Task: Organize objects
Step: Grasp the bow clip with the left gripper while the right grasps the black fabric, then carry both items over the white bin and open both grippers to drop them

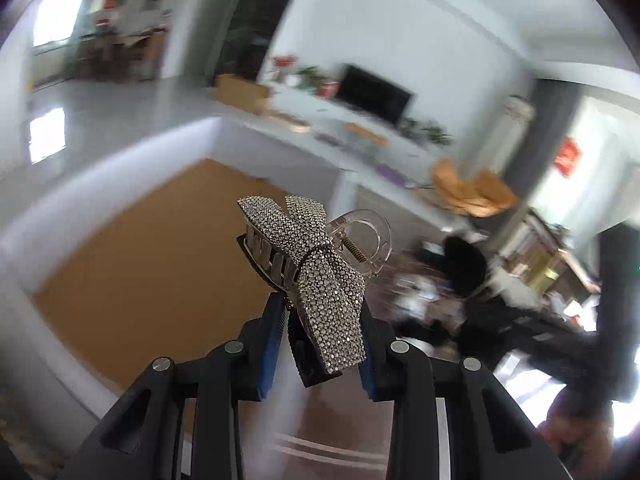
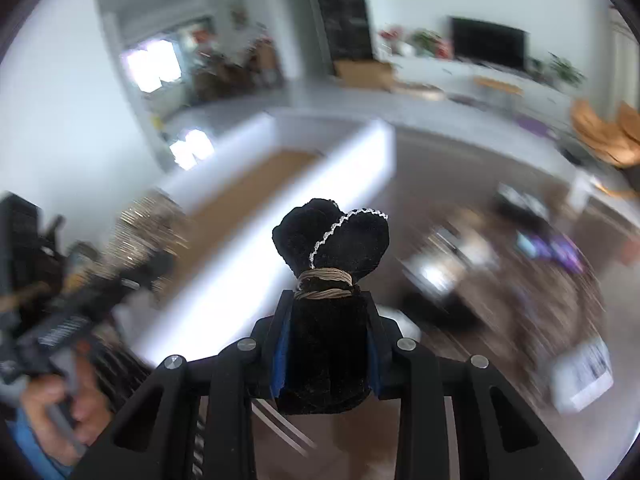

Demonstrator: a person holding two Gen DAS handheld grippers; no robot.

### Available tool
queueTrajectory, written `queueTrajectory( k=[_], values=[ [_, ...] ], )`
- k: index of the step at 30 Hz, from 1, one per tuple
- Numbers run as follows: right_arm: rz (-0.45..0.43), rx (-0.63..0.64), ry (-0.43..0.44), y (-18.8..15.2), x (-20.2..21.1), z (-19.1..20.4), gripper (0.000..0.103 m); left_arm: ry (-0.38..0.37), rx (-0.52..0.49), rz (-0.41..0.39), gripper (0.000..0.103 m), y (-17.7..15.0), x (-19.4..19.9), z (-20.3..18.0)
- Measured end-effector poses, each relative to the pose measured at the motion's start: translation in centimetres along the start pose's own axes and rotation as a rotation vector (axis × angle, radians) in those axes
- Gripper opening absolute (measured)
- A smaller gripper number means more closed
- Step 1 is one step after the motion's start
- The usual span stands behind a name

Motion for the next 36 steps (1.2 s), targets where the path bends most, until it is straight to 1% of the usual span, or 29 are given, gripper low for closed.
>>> queueTrajectory(
  k=[1,3,4,5,6,7,8,9,10,12,14,15,16,17,19,20,21,23,25,26,28,30,31,32,33,34,35,36],
  values=[
    [-0.018,0.020,0.029,1.7,-0.6,1.7,0.031,0.040,0.029,0.022,0.033,1.0,-0.5,1.8],
    [-0.036,0.055,0.059,4.3,-2.3,4.5,0.031,0.083,0.061,0.055,0.035,2.0,-1.4,4.0],
    [-0.034,0.065,0.076,5.6,-3.4,5.8,0.031,0.121,0.077,0.079,0.036,2.4,-2.0,5.2],
    [-0.021,0.067,0.101,6.7,-4.9,6.9,0.032,0.167,0.093,0.113,0.041,2.7,-2.8,6.4],
    [-0.004,0.066,0.122,7.5,-6.1,7.8,0.035,0.194,0.106,0.136,0.053,2.9,-3.4,7.2],
    [0.027,0.066,0.153,8.4,-7.9,8.8,0.045,0.216,0.122,0.156,0.060,3.0,-3.9,8.1],
    [0.055,0.066,0.169,8.8,-9.1,9.4,0.054,0.234,0.138,0.169,0.071,3.0,-4.3,8.8],
    [0.085,0.061,0.176,9.1,-10.4,10.0,0.068,0.240,0.145,0.170,0.072,3.0,-4.3,9.2],
    [0.090,0.056,0.175,9.2,-10.8,10.2,0.070,0.242,0.146,0.167,0.072,3.0,-4.2,9.3],
    [0.075,0.054,0.170,9.0,-10.7,10.4,0.071,0.235,0.139,0.138,0.072,2.5,-3.4,8.7],
    [0.051,0.047,0.153,8.3,-10.0,9.8,0.079,0.213,0.132,0.107,0.072,1.9,-2.2,7.3],
    [0.034,0.041,0.136,7.6,-9.5,9.1,0.084,0.192,0.125,0.098,0.072,1.6,-1.8,6.3],
    [0.012,0.035,0.108,6.8,-8.7,8.0,0.087,0.153,0.106,0.088,0.072,1.1,-1.1,4.6],
    [-0.005,0.031,0.079,6.0,-7.9,7.1,0.088,0.122,0.083,0.079,0.073,0.8,-0.8,2.7],
    [-0.046,0.019,-0.003,3.7,-6.0,4.0,0.094,0.046,0.004,0.064,0.082,-0.3,-0.2,-1.2],
    [-0.065,0.005,-0.059,1.9,-4.9,2.3,0.096,0.004,-0.056,0.056,0.092,-1.3,0.2,-3.7],
    [-0.075,-0.012,-0.101,0.4,-4.0,1.1,0.098,-0.027,-0.108,0.050,0.099,-2.4,0.4,-5.8],
    [-0.078,-0.059,-0.209,-3.6,-2.6,-2.4,0.098,-0.089,-0.218,0.058,0.101,-5.1,0.0,-10.3],
    [-0.053,-0.106,-0.313,-7.5,-1.8,-6.0,0.098,-0.118,-0.309,0.106,0.101,-7.8,-1.2,-13.5],
    [-0.035,-0.129,-0.351,-9.1,-1.4,-7.6,0.098,-0.120,-0.358,0.138,0.101,-8.8,-2.4,-15.4],
    [0.017,-0.192,-0.417,-12.4,-0.9,-10.8,0.098,-0.110,-0.419,0.179,0.101,-10.8,-4.4,-17.4],
    [0.044,-0.248,-0.447,-15.1,-0.3,-13.0,0.098,-0.099,-0.452,0.236,0.101,-12.7,-6.8,-18.4],
    [0.052,-0.268,-0.455,-16.0,-0.2,-13.8,0.098,-0.096,-0.456,0.253,0.101,-13.3,-7.5,-18.2],
    [0.059,-0.284,-0.465,-16.8,-0.4,-14.2,0.098,-0.084,-0.462,0.271,0.101,-14.1,-8.3,-19.2],
    [0.063,-0.296,-0.471,-17.3,-0.4,-14.8,0.098,-0.069,-0.468,0.281,0.101,-14.3,-9.2,-19.1],
    [0.067,-0.307,-0.471,-17.6,-0.5,-15.2,0.098,-0.045,-0.483,0.283,0.101,-14.7,-9.8,-19.2],
    [0.071,-0.317,-0.467,-17.8,-0.7,-15.4,0.098,-0.032,-0.495,0.277,0.101,-15.3,-9.5,-19.2],
    [0.076,-0.324,-0.461,-17.9,-0.9,-15.6,0.098,-0.018,-0.504,0.269,0.101,-15.4,-10.1,-19.1]
  ],
)
Point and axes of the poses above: each gripper's, at about its wrist camera, not at the fingertips, and x roughly against the way its jaws point, z to its left, y to its top, the point moved 2 cm from there along -x, roughly the way its jaws point, and after that the axes turned 7 degrees about z, right-handed, at the moved point
